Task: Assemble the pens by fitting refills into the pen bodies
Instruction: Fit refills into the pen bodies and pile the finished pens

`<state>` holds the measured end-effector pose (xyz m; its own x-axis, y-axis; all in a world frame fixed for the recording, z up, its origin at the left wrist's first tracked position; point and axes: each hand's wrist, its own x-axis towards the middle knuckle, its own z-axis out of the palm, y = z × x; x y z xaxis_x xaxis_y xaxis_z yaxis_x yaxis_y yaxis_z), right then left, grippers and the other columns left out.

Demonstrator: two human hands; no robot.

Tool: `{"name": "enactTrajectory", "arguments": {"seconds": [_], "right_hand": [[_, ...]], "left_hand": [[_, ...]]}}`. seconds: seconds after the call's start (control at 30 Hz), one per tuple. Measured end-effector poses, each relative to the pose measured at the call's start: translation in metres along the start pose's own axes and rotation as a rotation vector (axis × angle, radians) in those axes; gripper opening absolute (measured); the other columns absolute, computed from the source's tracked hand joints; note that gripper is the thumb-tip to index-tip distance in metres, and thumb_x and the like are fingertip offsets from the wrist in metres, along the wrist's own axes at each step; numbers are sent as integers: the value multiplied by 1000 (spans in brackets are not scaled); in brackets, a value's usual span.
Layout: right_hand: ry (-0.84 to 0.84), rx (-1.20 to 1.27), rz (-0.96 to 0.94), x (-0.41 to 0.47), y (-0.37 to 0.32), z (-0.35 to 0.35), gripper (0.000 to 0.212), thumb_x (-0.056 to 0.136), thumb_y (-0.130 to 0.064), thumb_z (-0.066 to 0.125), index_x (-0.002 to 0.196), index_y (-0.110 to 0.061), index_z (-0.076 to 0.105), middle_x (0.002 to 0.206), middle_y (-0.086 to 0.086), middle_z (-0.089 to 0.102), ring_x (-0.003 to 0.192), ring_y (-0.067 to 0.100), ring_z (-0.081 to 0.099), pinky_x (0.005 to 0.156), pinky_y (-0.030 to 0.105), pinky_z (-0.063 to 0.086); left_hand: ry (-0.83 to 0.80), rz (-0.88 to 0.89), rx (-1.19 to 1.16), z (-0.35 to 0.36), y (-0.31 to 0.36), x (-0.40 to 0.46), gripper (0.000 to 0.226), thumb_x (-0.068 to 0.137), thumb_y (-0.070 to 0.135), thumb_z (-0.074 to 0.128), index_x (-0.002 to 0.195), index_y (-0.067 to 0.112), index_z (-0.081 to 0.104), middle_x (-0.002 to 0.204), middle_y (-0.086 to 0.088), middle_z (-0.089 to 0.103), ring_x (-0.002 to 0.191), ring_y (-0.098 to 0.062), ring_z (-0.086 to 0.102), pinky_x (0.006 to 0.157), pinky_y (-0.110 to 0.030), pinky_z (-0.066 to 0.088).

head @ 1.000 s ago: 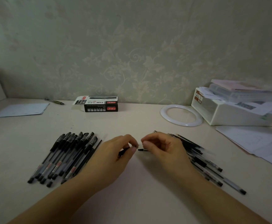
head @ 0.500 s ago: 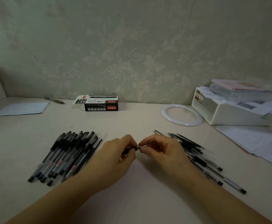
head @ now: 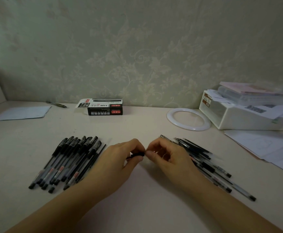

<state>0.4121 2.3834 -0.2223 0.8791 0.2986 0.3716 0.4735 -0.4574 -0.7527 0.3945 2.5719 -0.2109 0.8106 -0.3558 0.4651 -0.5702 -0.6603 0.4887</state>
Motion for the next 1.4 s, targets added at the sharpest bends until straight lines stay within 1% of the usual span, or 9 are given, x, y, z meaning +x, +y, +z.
{"name": "enactTrajectory", "arguments": {"seconds": [0.2, 0.37, 0.47, 0.63, 0.73, 0.83, 0.97, 1.17, 1.4], "right_hand": [[9, -5, 7, -1, 3, 2, 38, 96, -45, 53, 67, -21, 62, 55, -11, 54, 52, 1, 47, 53, 16, 35], [-19, -13, -24, -1, -1, 0, 14, 94, -41, 58, 87, -30, 64, 79, -14, 65, 69, 2, 56, 62, 16, 44], [-35, 17, -62, -1, 1, -1, 19, 98, -32, 57, 81, -23, 61, 68, -3, 56, 61, 4, 46, 57, 19, 38], [-38, 71, -28, -1, 2, 0, 26, 99, -30, 54, 76, -20, 59, 62, -11, 49, 59, 1, 42, 55, 15, 34], [56, 18, -60, 1, 0, 1, 28, 100, -40, 45, 86, -24, 64, 75, -16, 59, 70, 2, 54, 64, 13, 40], [157, -287, -60, 5, 6, -1, 25, 99, -40, 49, 109, -24, 66, 101, -15, 59, 88, 5, 51, 79, 22, 43], [40, -638, -44, 3, 13, 0, 33, 93, -43, 60, 121, -26, 64, 121, -10, 53, 109, 14, 43, 93, 25, 34], [100, -544, -77, 2, 6, -2, 5, 97, -28, 56, 100, -25, 59, 100, -14, 58, 93, 12, 46, 80, 29, 36], [45, -452, -183, 1, -3, -1, 3, 95, -21, 61, 98, -20, 61, 93, -10, 61, 88, 8, 49, 81, 30, 41]], "left_hand": [[-31, 9, -47, 2, 2, -2, 10, 93, 22, 61, 102, 26, 62, 93, 19, 67, 85, 1, 60, 74, -16, 48], [34, -82, -104, 2, -1, 0, 11, 90, 23, 65, 99, 26, 61, 87, 17, 68, 85, 2, 62, 73, -10, 47], [22, -56, -105, 1, 1, 0, 5, 89, 21, 66, 93, 24, 63, 79, 15, 67, 81, -1, 62, 70, -10, 45], [56, -8, -102, -3, 5, 0, 6, 87, 19, 68, 87, 23, 63, 79, 19, 64, 78, -2, 61, 67, -14, 45], [105, -26, -82, -2, 3, 0, 7, 88, 17, 68, 87, 22, 62, 76, 18, 64, 78, 1, 60, 69, -7, 42], [160, -105, -53, -2, -3, 1, 5, 89, 19, 65, 89, 23, 63, 75, 20, 63, 82, 4, 58, 70, -3, 40], [143, -172, -7, -3, -11, 0, 6, 91, 22, 62, 89, 26, 64, 76, 20, 60, 79, 4, 56, 65, -3, 39], [77, -191, 64, -2, -14, 0, 6, 91, 27, 61, 89, 31, 64, 85, 15, 63, 77, -3, 57, 66, -11, 42], [61, -146, 90, -3, -13, -1, 5, 89, 26, 64, 87, 31, 65, 82, 15, 59, 78, -2, 56, 67, -10, 41]]}}
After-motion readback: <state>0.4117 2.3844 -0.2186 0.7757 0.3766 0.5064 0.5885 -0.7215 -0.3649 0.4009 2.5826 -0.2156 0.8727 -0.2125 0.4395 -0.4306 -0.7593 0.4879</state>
